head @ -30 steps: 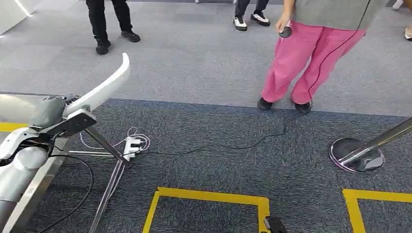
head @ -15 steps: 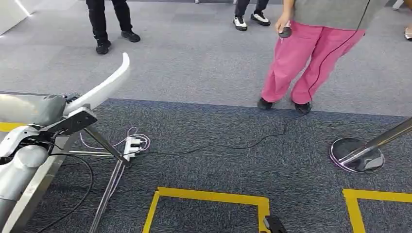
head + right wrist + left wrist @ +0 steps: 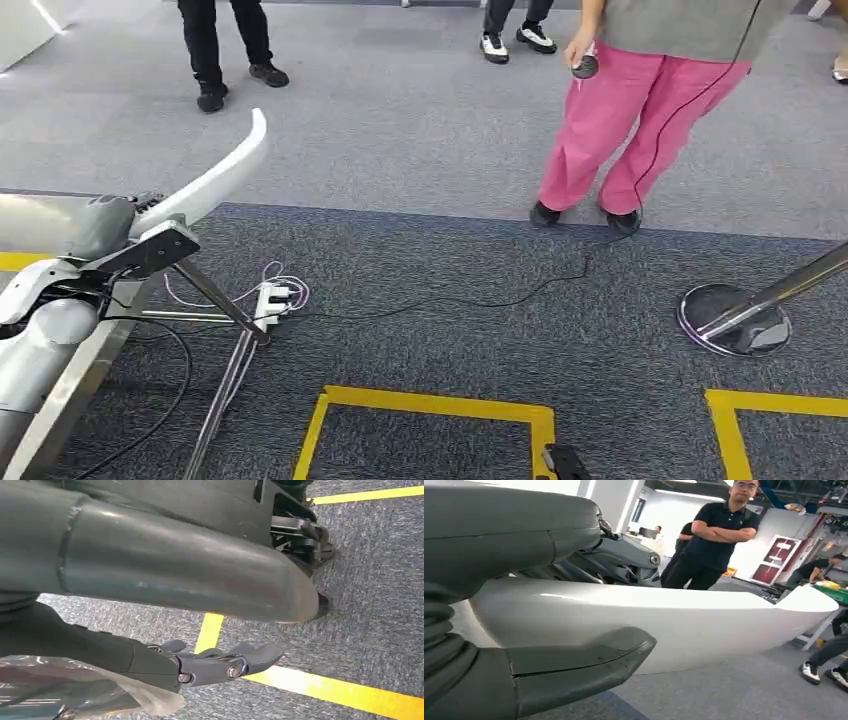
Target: Take the parts from the cabinet and place them on the table.
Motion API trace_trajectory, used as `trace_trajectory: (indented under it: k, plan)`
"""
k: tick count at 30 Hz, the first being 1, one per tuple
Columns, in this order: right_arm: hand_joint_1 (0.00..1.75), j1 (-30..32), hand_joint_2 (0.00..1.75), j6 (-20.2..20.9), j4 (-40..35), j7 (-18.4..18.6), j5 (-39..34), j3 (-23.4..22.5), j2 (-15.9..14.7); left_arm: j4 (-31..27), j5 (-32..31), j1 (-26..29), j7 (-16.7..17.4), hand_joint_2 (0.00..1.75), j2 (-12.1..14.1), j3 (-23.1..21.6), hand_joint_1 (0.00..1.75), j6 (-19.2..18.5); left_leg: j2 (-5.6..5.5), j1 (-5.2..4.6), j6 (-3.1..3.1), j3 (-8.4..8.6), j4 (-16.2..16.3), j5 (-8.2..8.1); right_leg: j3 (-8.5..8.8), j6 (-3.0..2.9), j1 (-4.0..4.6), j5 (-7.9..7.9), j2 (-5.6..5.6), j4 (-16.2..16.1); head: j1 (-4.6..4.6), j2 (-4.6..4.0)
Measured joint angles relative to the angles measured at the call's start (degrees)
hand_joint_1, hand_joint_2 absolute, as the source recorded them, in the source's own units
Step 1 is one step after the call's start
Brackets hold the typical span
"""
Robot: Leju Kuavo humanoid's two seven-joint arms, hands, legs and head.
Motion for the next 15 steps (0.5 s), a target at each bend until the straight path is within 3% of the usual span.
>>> trace_trajectory:
  k: [15]
  plan:
    - [0.0, 0.02, 0.0, 0.15, 0.0, 0.42, -0.13, 0.0, 0.0, 0.0, 0.07, -0.01, 0.26, 1.75, 0.02, 0.0, 1.75, -0.35, 0.0, 0.0, 0.0, 0.0, 0.0, 0.0, 0.0, 0.0, 0.0, 0.0, 0.0, 0.0, 0.02, -0.02]
